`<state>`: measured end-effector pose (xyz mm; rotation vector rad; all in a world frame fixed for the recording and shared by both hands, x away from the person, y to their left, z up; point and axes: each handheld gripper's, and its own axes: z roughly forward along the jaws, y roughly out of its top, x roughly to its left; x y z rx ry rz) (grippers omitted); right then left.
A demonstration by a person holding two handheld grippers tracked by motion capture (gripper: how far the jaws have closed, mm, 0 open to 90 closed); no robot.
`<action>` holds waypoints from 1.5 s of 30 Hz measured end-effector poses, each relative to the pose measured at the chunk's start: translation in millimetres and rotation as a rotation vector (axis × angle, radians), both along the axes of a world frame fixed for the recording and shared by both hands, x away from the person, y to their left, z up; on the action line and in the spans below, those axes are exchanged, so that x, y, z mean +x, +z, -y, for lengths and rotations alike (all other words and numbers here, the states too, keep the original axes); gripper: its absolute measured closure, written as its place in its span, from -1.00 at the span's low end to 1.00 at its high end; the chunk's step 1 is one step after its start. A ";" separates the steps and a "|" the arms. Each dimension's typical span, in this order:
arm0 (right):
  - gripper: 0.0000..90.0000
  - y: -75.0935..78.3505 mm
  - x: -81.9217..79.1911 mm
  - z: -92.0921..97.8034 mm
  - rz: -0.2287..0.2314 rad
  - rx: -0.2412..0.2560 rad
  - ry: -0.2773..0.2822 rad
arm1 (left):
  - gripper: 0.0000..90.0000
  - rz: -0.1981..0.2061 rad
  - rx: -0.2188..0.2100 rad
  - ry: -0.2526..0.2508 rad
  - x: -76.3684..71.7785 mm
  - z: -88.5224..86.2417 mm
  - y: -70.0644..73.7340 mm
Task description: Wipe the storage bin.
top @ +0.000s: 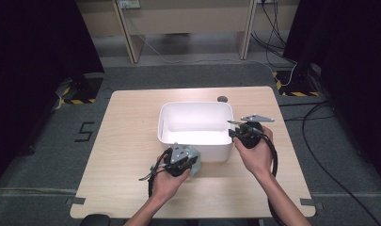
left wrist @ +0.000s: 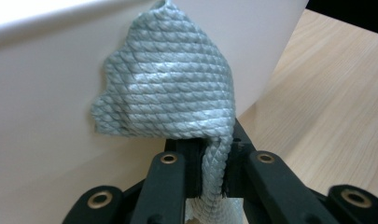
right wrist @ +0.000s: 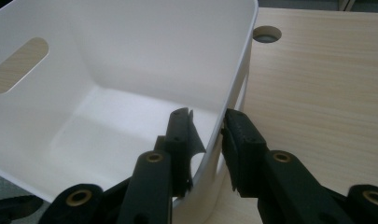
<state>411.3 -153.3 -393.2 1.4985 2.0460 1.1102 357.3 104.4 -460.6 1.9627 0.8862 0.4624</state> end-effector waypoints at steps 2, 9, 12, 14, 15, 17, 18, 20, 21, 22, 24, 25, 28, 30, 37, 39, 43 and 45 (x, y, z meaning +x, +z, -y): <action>0.61 0.0 0.0 0.1 0.000 0.001 0.000 | 0.80 0.006 0.002 -0.002 -0.3 -0.1 2.0; 0.61 0.0 -0.1 -0.1 0.001 -0.001 -0.001 | 0.80 0.021 -0.015 -0.004 -1.0 0.9 11.8; 0.61 0.0 0.0 0.1 0.000 0.000 -0.001 | 0.80 0.023 -0.009 -0.007 -1.1 1.7 13.0; 0.61 0.0 -0.1 0.0 0.001 0.000 -0.001 | 0.80 0.022 -0.008 -0.006 -0.9 1.9 13.3; 0.62 0.0 -0.2 -0.2 0.001 0.000 -0.002 | 0.80 0.021 -0.009 -0.006 -0.9 1.9 13.3; 0.62 0.0 -0.1 -0.2 0.001 -0.002 -0.002 | 0.80 0.019 -0.013 -0.007 -0.6 2.4 13.3; 0.62 0.0 0.0 -0.2 0.002 -0.002 -0.002 | 0.80 0.016 -0.014 -0.007 -0.6 3.0 13.4; 0.62 0.0 0.0 -0.2 0.002 -0.003 -0.002 | 0.80 0.016 -0.012 -0.009 -0.5 4.4 13.5; 0.62 0.0 0.0 -0.2 0.002 -0.003 -0.002 | 0.80 0.015 -0.012 -0.012 -0.2 5.9 13.6; 0.61 0.0 0.0 -0.2 0.002 -0.003 -0.002 | 0.80 0.014 -0.011 -0.013 -0.2 6.8 13.7; 0.62 0.0 0.0 -0.2 0.002 -0.003 -0.002 | 0.80 0.016 -0.010 -0.021 -0.1 10.5 13.9; 0.62 0.0 -0.2 -0.5 0.002 -0.003 -0.002 | 0.80 0.017 -0.012 -0.027 0.4 13.7 14.2; 0.62 -0.1 -0.3 -0.3 0.003 -0.002 -0.001 | 0.80 0.016 -0.014 -0.027 0.6 15.7 14.6; 0.61 -0.1 -0.2 -0.1 0.003 -0.002 -0.001 | 0.80 0.015 -0.015 -0.027 0.8 15.9 14.6; 0.61 0.0 -0.2 -0.2 0.002 -0.002 -0.002 | 0.80 0.017 -0.002 -0.028 0.9 16.1 14.6; 0.61 0.0 -0.2 -0.3 0.002 -0.002 -0.002 | 0.80 0.016 0.002 -0.027 1.3 16.3 13.6; 0.61 0.0 -0.2 -0.3 0.002 -0.002 -0.002 | 0.80 0.012 0.008 -0.027 1.4 16.7 12.1; 0.61 -0.1 -0.2 -0.2 0.003 -0.002 -0.002 | 0.80 0.013 0.013 -0.026 1.4 16.9 11.2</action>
